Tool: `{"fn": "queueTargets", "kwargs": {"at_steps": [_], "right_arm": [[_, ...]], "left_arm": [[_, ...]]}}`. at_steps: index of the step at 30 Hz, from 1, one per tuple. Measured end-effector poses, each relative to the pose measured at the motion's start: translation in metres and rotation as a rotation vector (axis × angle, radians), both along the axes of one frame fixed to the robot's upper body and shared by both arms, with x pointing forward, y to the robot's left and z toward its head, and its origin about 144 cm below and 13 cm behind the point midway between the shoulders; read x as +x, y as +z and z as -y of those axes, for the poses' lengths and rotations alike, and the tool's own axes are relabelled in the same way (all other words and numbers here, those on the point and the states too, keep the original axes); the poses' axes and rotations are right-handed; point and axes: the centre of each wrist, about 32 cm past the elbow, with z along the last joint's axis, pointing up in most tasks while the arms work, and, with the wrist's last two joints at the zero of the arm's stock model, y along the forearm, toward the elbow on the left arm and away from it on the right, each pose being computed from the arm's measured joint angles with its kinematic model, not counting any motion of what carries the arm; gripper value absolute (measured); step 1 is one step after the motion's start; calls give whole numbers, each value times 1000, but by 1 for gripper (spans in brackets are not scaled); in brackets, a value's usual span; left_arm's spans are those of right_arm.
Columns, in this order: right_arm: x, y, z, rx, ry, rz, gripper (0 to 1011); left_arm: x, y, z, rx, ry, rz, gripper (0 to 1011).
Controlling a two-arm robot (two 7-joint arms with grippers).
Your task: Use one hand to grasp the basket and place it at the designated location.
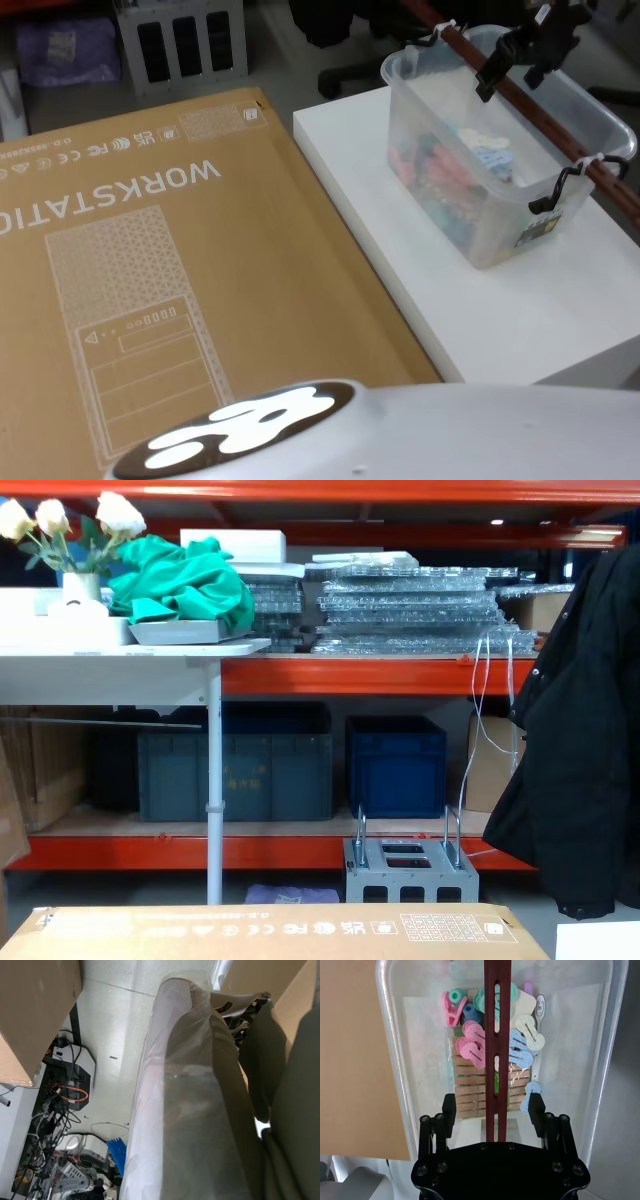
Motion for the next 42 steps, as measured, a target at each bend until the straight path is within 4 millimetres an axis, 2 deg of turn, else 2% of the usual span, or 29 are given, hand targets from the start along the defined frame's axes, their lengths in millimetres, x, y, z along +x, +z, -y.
{"fn": "queueTargets", "kwargs": {"at_steps": [6, 23, 42], "right_arm": [[-11, 17, 5, 18, -6, 40, 1001], [-35, 51, 16, 47, -26, 131, 1000], [-37, 53, 16, 49, -27, 140, 1000]], "left_arm": [[0, 0, 0, 0, 0, 0, 0], [0, 0, 0, 0, 0, 0, 0], [0, 0, 0, 0, 0, 0, 0]]}}
